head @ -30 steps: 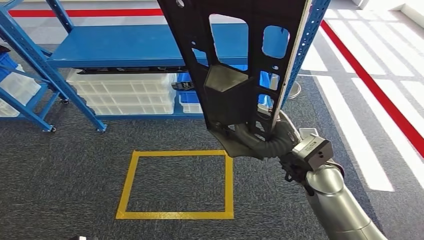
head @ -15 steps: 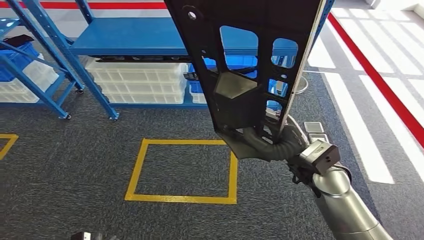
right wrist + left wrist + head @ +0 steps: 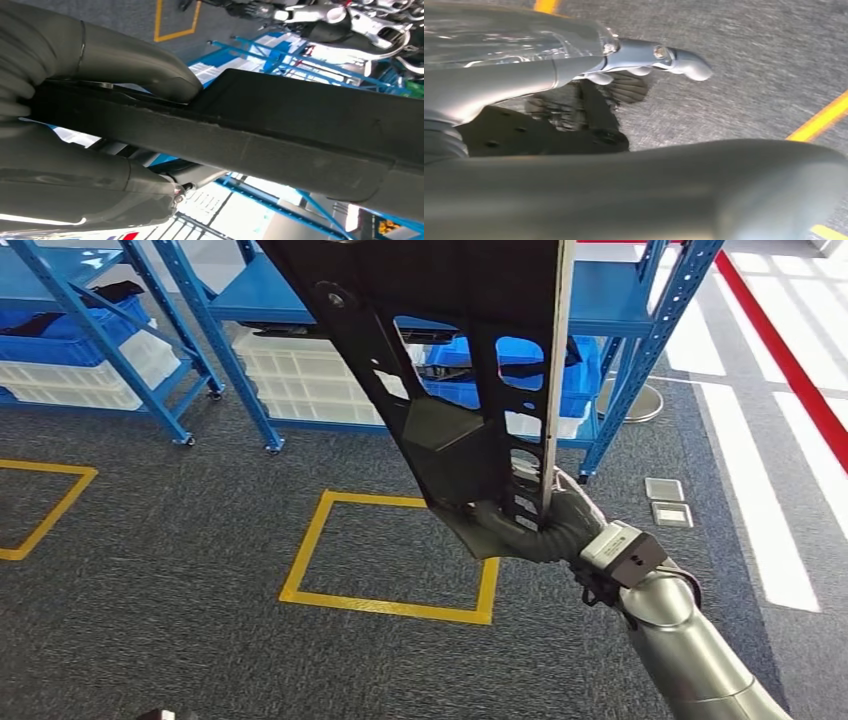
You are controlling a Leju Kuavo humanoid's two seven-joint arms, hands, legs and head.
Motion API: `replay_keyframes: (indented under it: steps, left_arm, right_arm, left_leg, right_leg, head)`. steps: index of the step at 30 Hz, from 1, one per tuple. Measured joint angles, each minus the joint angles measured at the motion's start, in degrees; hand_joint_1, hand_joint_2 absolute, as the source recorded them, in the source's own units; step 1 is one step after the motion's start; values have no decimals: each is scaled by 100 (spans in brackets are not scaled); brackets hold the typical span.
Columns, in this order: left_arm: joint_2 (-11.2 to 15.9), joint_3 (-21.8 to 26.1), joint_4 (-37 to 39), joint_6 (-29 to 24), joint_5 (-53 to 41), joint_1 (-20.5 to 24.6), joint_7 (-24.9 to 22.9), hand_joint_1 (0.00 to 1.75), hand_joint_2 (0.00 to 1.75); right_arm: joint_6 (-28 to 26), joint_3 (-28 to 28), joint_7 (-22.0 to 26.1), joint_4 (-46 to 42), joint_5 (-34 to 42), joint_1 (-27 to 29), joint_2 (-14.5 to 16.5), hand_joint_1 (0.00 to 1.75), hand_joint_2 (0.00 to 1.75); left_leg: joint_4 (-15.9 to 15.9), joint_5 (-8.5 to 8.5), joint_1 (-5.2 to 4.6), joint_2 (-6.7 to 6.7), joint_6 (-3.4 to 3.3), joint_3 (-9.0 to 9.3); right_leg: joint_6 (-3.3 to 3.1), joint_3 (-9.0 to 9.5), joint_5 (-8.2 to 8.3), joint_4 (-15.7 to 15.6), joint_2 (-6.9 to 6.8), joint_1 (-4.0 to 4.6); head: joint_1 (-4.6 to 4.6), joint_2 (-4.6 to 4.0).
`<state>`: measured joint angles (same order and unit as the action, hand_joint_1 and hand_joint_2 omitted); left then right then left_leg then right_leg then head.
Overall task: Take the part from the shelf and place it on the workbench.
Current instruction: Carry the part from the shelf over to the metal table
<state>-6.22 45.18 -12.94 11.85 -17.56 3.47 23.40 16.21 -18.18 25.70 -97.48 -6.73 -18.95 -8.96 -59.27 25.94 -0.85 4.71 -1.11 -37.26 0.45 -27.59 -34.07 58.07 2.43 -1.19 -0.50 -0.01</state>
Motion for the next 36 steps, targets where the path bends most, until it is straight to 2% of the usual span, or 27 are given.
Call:
replay_keyframes:
  steps: [1, 3, 5, 6, 7, 8, 9, 11, 12, 13, 15, 16, 17, 19, 21, 22, 23, 24, 26, 28, 29, 30, 31, 33, 34, 35, 36]
  left_arm:
    - [14, 10, 0, -11, 3, -20, -15, 0, 0]
    - [32, 24, 0, -27, -9, -42, -31, 0, 0]
    - [32, 28, 0, -30, -40, -34, -35, 0, 0]
    - [32, 29, 1, -28, -56, -34, -34, 0, 0]
    - [32, 30, 1, -25, -69, -38, -32, 0, 0]
    - [32, 32, 1, -19, -81, -44, -28, 0, 0]
    - [32, 33, 1, -11, -89, -47, -24, 0, 0]
    - [45, 38, 0, 3, -100, -40, -13, 0, 0]
    - [52, 41, 0, 8, -105, -36, -9, 0, 0]
    - [60, 46, 0, 10, -108, -36, -7, 0, 0]
    - [66, 56, 0, 10, -113, -48, -5, 0, 0]
    - [69, 60, 0, 9, -113, -56, -3, 0, 0]
    - [72, 63, 0, 6, -113, -56, -2, 0, 0]
    - [75, 64, 0, 3, -113, -40, 0, 0, 0]
    - [76, 66, 0, 2, -112, -30, -8, 0, 0]
    - [75, 67, 0, 1, -110, -35, -13, 0, 0]
    - [75, 70, 0, 1, -106, -40, -19, 0, 0]
    - [75, 73, 0, 1, -102, -42, -22, 0, 0]
    - [75, 80, 0, 3, -95, -32, -24, 0, 0]
    - [75, 94, 0, 3, -95, -23, -29, 0, 0]
    - [75, 106, 0, -3, -96, -31, -37, 0, 0]
    - [80, 119, 0, -15, -96, -49, -46, 0, 0]
    - [82, 131, 0, -28, -97, -67, -58, 0, 0]
    - [85, 146, 0, -49, -97, -68, -76, 0, 0]
    - [82, 150, 0, -50, -97, -57, -83, 0, 0]
    - [82, 152, 0, -51, -97, -45, -87, 0, 0]
    - [82, 154, 0, -52, -97, -42, -93, 0, 0]
  right_arm:
    - [2, -25, 0, 8, -5, -12, 22, 175, 175]
    - [2, -51, 0, 22, -11, -19, 49, 175, 175]
    - [1, -63, 2, 30, -7, -16, 55, 175, 175]
    - [1, -72, 5, 33, -2, -15, 55, 175, 175]
    - [0, -83, 8, 36, 4, -14, 55, 175, 175]
    - [-1, -94, 10, 37, 11, -17, 55, 175, 175]
    - [-3, -104, 13, 37, 17, -23, 55, 175, 175]
    - [-9, -124, 19, 36, 30, -47, 55, 175, 175]
    - [-11, -135, 22, 35, 34, -58, 55, 175, 175]
    - [-12, -146, 25, 35, 38, -66, 57, 175, 175]
    - [-14, -165, 26, 33, 39, -76, 70, 175, 175]
    - [-15, -173, 26, 32, 40, -83, 76, 175, 175]
    - [-17, -178, 28, 31, 42, -89, 80, 175, 175]
    - [-21, -184, 31, 33, 42, -78, 72, 175, 175]
    - [-21, -186, 33, 37, 39, -34, 58, 175, 175]
    - [-20, -190, 33, 37, 39, -14, 55, 175, 175]
    - [-20, -195, 33, 37, 39, -5, 55, 175, 175]
    - [-19, -201, 33, 35, 40, -5, 55, 175, 175]
    - [-14, -217, 33, 32, 42, -9, 52, 175, 175]
    - [-3, -242, 37, 27, 38, 0, 48, 175, 175]
    - [3, -259, 42, 24, 36, 1, 48, 175, 175]
    - [7, -280, 50, 20, 33, -2, 48, 175, 175]
    - [9, -299, 58, 18, 30, -9, 50, 175, 175]
    - [11, -326, 73, -2, 26, -17, 52, 175, 175]
    - [12, -331, 75, -13, 24, -16, 51, 175, 175]
    - [12, -334, 78, -22, 24, -12, 50, 175, 175]
    - [12, -338, 79, -26, 22, -10, 49, 175, 175]
  left_leg:
    - [-49, 44, 1, -23, 32, -54]
    - [-428, 369, 21, -200, 114, -219]
    - [-1172, 786, 64, -367, 192, -475]
    - [-1463, 886, 84, -398, 212, -548]
    - [-1564, 882, 97, -416, 219, -527]
    - [-1428, 783, 102, -433, 212, -393]
    - [-1090, 627, 97, -469, 183, -164]
    - [-298, 408, 43, -649, 73, 314]
    - [-53, 366, 7, -730, 16, 449]
    - [60, 369, -26, -777, -29, 499]
    - [117, 333, -34, -722, -95, 485]
    - [163, 302, -15, -683, -128, 489]
    - [208, 268, 7, -642, -160, 493]
    - [252, 227, 32, -544, -194, 489]
    - [233, 223, 35, -416, -197, 468]
    - [214, 224, 39, -347, -195, 459]
    - [187, 229, 48, -274, -187, 450]
    - [150, 241, 61, -197, -168, 442]
    - [28, 283, 79, -42, -103, 377]
    - [-80, 292, 84, 98, -35, 258]
    - [-107, 277, 86, 165, -8, 207]
    - [-107, 260, 94, 224, 13, 174]
    - [-131, 272, 90, 195, 34, 148]
    - [-428, 450, 84, -64, 95, -9]
    - [-744, 613, 86, -241, 132, -160]
    - [-1131, 782, 102, -350, 166, -345]
    - [-1472, 900, 116, -399, 187, -505]
  right_leg:
    - [-51, -33, 15, -4, -68, -11]
    - [-129, -98, 76, -3, -221, -23]
    - [-154, -161, 120, 6, -377, -8]
    - [-154, -188, 133, 14, -458, -1]
    - [-153, -208, 141, 23, -538, 5]
    - [-151, -219, 144, 30, -611, 12]
    - [-149, -222, 145, 36, -679, 22]
    - [-135, -223, 145, 39, -801, 44]
    - [-115, -224, 149, 37, -860, 51]
    - [-89, -228, 154, 34, -915, 53]
    - [-24, -227, 156, 22, -990, 55]
    - [0, -239, 120, 48, -904, 52]
    - [14, -288, 32, 159, -750, 50]
    - [23, -548, -294, 737, -391, 39]
    - [42, -885, -565, 1457, -281, 37]
    - [62, -965, -560, 1612, -274, 33]
    - [90, -936, -435, 1527, -264, 24]
    - [123, -813, -227, 1240, -235, 6]
    - [176, -516, 110, 542, 27, -53]
    - [147, -435, 164, 274, 238, -82]
    - [110, -451, 154, 267, 228, -74]
    - [69, -463, 158, 282, 151, -80]
    - [36, -461, 165, 280, 80, -87]
    - [-17, -455, 173, 271, -91, -107]
    - [-34, -455, 168, 271, -177, -99]
    - [-46, -456, 162, 271, -268, -93]
    - [-52, -456, 156, 271, -357, -88]
  head:
    - [-3, 0]
    - [-7, 0]
    - [-9, -1]
    - [-9, -1]
    - [-9, 0]
    - [-9, 0]
    - [-9, 1]
    - [-9, -1]
    - [-9, 0]
    - [-8, 0]
    - [-8, 1]
    - [-7, 0]
    - [-5, -1]
    - [-2, -1]
    - [-1, 0]
    - [-1, 1]
    - [-1, 1]
    - [-1, 1]
    - [-1, 0]
    - [-2, -1]
    - [-3, 0]
    - [-4, 1]
    - [-6, 0]
    - [-13, 0]
    - [-16, -1]
    - [-16, -1]
    - [-16, -1]
